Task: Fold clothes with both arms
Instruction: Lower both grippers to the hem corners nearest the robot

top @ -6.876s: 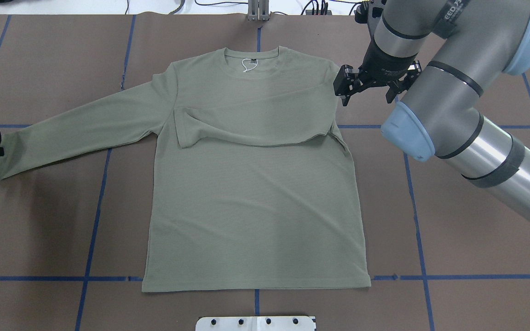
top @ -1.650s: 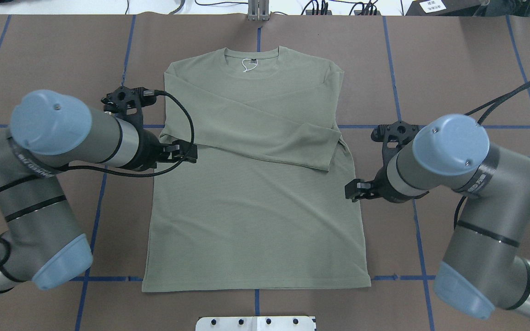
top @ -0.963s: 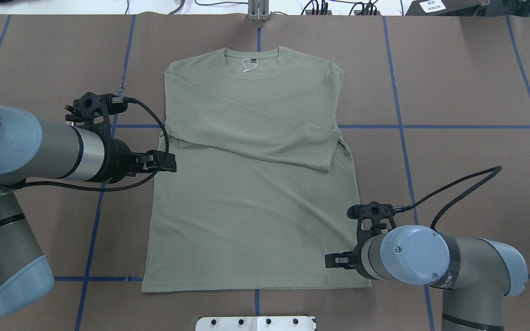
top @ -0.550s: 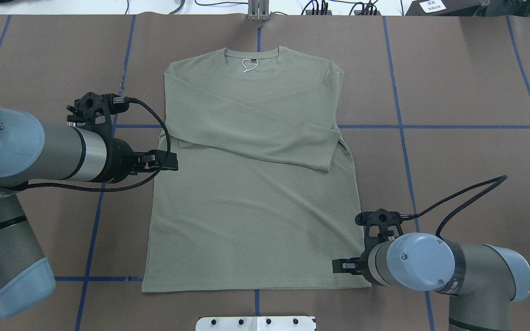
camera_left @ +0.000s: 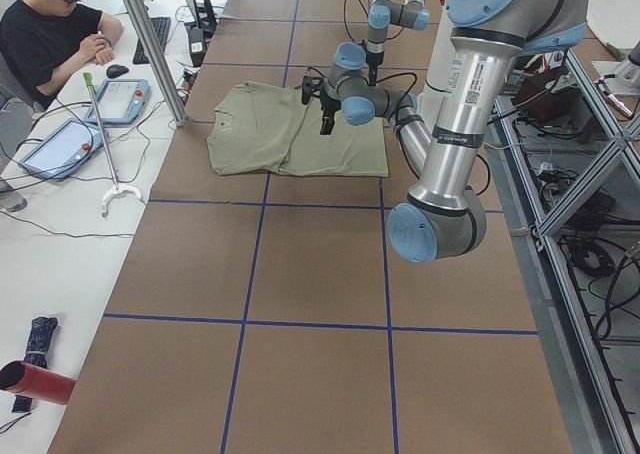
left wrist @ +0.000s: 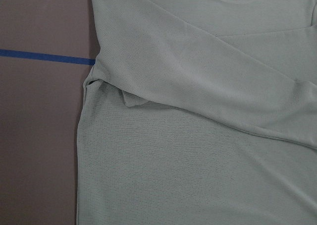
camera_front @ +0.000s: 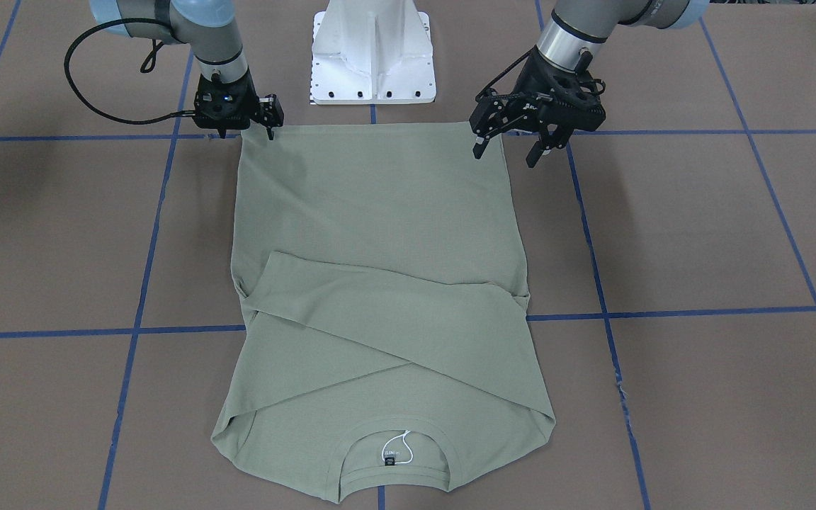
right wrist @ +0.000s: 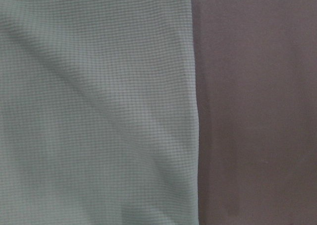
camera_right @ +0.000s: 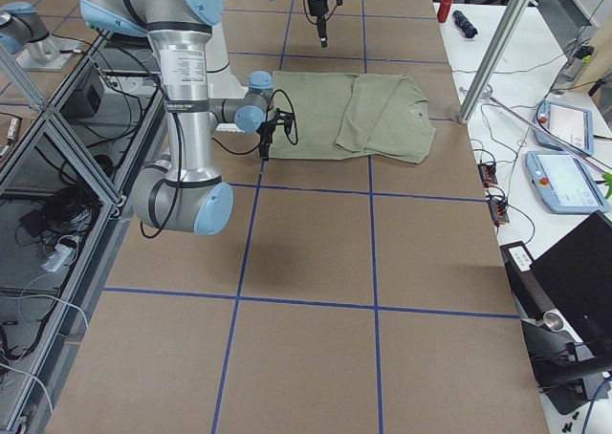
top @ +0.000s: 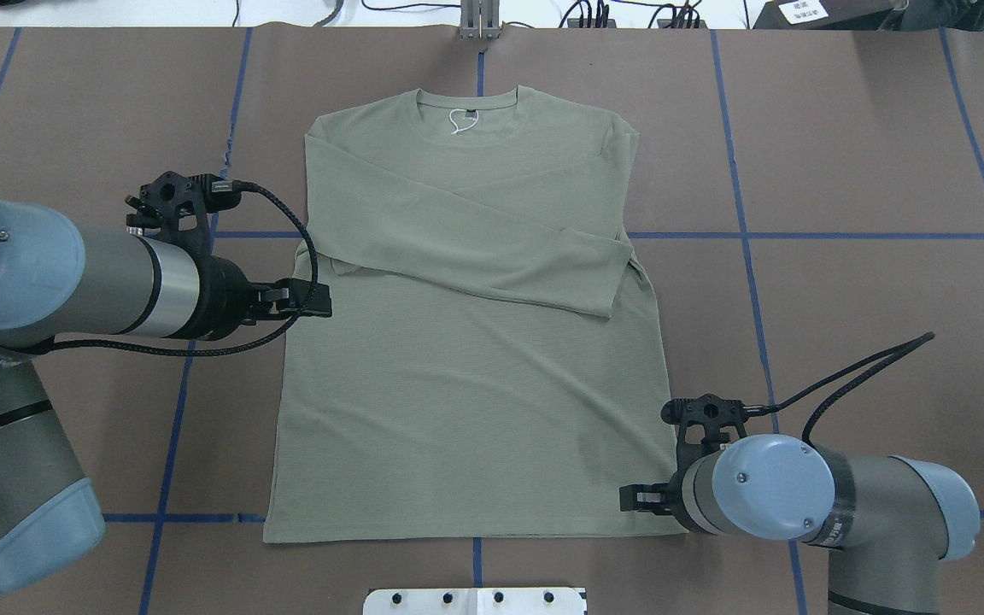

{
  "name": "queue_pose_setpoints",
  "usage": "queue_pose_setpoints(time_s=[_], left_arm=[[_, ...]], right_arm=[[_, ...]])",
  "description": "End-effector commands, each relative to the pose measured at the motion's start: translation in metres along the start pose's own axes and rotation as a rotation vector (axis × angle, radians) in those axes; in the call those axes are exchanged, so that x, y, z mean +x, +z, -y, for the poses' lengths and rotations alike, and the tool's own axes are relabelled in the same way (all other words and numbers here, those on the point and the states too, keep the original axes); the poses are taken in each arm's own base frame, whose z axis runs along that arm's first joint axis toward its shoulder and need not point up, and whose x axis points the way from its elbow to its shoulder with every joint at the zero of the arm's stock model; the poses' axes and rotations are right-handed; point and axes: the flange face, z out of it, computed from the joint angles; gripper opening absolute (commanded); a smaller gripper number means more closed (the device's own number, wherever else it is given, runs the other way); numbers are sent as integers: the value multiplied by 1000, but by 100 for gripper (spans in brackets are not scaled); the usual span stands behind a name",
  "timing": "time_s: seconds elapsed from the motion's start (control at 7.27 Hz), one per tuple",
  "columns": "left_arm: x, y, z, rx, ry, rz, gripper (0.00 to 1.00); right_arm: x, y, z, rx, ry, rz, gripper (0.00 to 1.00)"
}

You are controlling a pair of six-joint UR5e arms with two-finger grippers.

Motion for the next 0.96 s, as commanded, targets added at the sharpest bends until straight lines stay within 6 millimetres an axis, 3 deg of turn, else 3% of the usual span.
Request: queue_pose_setpoints(time_s=[0.0, 0.28, 0.83], left_arm=[[2, -2, 0, 1, 2, -5, 99], [2, -2, 0, 1, 2, -5, 99], [1, -1, 0, -1, 4, -4, 99]], right_arm=[[3, 8, 0, -11, 2, -16, 94], [4, 6, -1, -21, 3, -13, 75], [5, 5, -3, -28, 4, -12, 73]])
